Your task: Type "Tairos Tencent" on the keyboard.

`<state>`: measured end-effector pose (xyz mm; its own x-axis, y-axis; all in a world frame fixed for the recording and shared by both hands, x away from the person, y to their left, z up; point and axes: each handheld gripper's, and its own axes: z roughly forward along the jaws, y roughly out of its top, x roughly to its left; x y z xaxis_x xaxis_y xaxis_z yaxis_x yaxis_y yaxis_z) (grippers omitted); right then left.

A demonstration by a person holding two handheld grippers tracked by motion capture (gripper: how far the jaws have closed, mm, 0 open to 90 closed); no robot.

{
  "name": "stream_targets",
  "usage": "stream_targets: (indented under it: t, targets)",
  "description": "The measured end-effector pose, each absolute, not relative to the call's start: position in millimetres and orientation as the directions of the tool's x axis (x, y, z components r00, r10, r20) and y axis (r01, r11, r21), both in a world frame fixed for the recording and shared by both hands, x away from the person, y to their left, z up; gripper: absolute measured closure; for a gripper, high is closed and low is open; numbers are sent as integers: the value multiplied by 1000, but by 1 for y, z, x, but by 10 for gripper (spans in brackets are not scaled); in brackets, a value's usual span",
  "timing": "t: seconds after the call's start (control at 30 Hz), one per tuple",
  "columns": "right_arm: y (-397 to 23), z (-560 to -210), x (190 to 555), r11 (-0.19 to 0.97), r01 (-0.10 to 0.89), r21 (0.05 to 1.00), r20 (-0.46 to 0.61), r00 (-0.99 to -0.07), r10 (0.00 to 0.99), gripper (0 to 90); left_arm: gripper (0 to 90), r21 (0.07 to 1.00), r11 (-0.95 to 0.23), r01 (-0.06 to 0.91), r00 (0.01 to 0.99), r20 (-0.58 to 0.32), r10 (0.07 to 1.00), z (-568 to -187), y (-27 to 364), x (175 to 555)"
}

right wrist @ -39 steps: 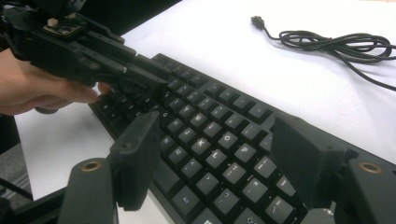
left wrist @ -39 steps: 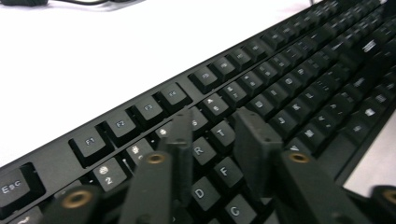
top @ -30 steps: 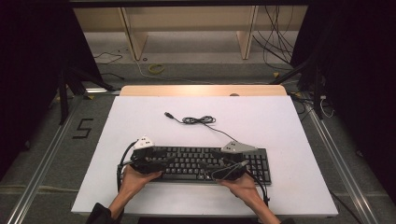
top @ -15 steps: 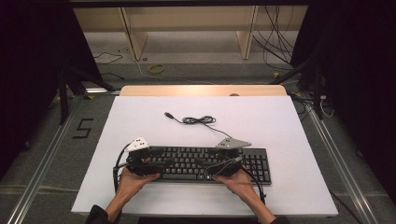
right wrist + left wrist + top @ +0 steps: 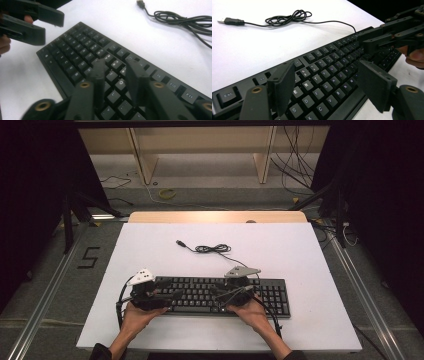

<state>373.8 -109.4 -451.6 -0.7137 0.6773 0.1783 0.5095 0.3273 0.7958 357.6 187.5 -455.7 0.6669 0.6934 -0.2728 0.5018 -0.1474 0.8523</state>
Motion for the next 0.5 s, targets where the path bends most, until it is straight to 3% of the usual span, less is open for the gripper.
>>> stream_targets:
  t: [0.3,0.5]
  targets:
    - [-100,-460,379,368,511,777,155,-722,674,870,308,852,-136,506,655,-277,703,-457,195,354]
    - [-93,-465,383,391,523,758,144,-718,681,900,309,849,-144,508,656,-273,703,-458,198,352]
